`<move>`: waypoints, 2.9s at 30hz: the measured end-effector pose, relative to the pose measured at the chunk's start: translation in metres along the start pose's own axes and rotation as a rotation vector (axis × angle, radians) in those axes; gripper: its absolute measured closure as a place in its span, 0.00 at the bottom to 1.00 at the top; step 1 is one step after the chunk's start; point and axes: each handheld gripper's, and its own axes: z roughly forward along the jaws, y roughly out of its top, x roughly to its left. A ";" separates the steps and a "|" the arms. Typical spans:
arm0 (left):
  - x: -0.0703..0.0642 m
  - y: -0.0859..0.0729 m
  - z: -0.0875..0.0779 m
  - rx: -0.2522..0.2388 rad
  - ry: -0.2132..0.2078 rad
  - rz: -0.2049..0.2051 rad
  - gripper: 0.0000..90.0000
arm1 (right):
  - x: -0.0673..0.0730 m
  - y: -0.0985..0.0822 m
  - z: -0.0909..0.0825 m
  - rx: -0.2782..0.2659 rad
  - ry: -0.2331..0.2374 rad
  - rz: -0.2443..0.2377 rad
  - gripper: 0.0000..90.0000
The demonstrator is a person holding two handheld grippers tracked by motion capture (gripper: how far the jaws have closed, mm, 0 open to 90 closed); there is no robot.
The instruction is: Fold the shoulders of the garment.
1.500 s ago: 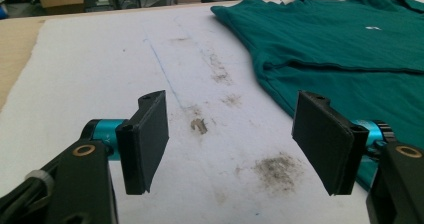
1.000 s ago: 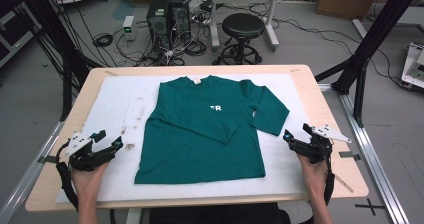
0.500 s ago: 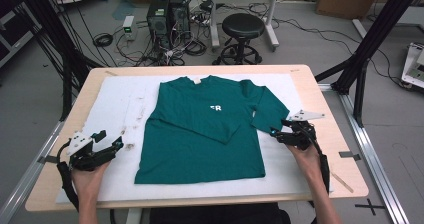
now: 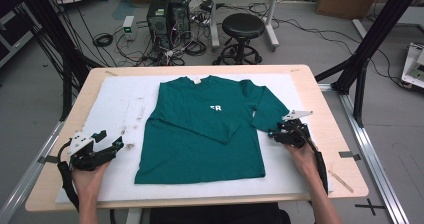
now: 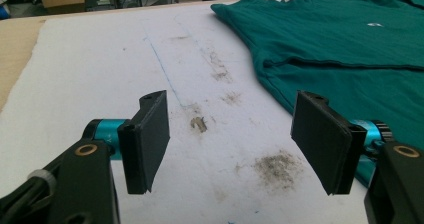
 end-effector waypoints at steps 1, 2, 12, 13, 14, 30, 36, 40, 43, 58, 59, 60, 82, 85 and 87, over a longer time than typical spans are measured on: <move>0.000 0.000 0.000 0.003 0.000 0.001 0.35 | 0.000 0.000 0.000 -0.003 0.000 0.001 0.63; 0.000 0.000 0.000 0.003 0.000 0.001 0.35 | 0.000 0.000 0.000 -0.006 -0.001 -0.002 0.70; 0.000 0.000 0.000 0.006 0.003 0.004 0.35 | -0.009 -0.001 0.000 -0.022 0.002 0.074 0.94; 0.000 0.000 0.000 0.007 0.003 0.005 0.35 | -0.010 -0.001 -0.001 -0.030 0.006 0.092 0.95; 0.000 0.000 0.000 0.007 0.004 0.005 0.35 | -0.011 -0.001 -0.002 -0.039 0.007 0.111 0.95; 0.000 0.000 0.001 0.014 0.009 0.005 0.36 | 0.028 0.042 -0.031 -0.204 0.149 0.099 0.95; 0.000 0.000 0.001 0.015 0.008 0.005 0.36 | 0.058 0.064 -0.025 -0.216 0.202 0.060 0.95; 0.000 0.001 0.001 0.017 0.007 0.003 0.36 | 0.078 0.074 -0.016 -0.201 0.217 0.028 0.95; 0.000 0.001 0.001 0.017 0.006 0.001 0.36 | 0.092 0.082 -0.010 -0.207 0.241 0.012 0.95; 0.001 0.001 0.001 0.018 0.005 -0.003 0.36 | 0.142 0.108 0.013 -0.206 0.324 -0.023 0.95; 0.001 0.001 0.002 0.018 0.005 -0.004 0.36 | 0.145 0.110 0.014 -0.208 0.330 -0.026 0.95; 0.001 0.001 0.001 0.019 0.005 -0.004 0.36 | 0.149 0.111 0.015 -0.209 0.335 -0.031 0.95; 0.001 0.001 0.002 0.021 0.006 -0.003 0.36 | 0.194 0.118 0.044 -0.231 0.440 -0.034 0.94; 0.001 0.001 0.002 0.022 0.005 -0.004 0.36 | 0.196 0.118 0.046 -0.240 0.449 -0.025 0.94; 0.001 0.001 0.002 0.022 0.006 -0.004 0.36 | 0.198 0.118 0.046 -0.249 0.460 -0.017 0.94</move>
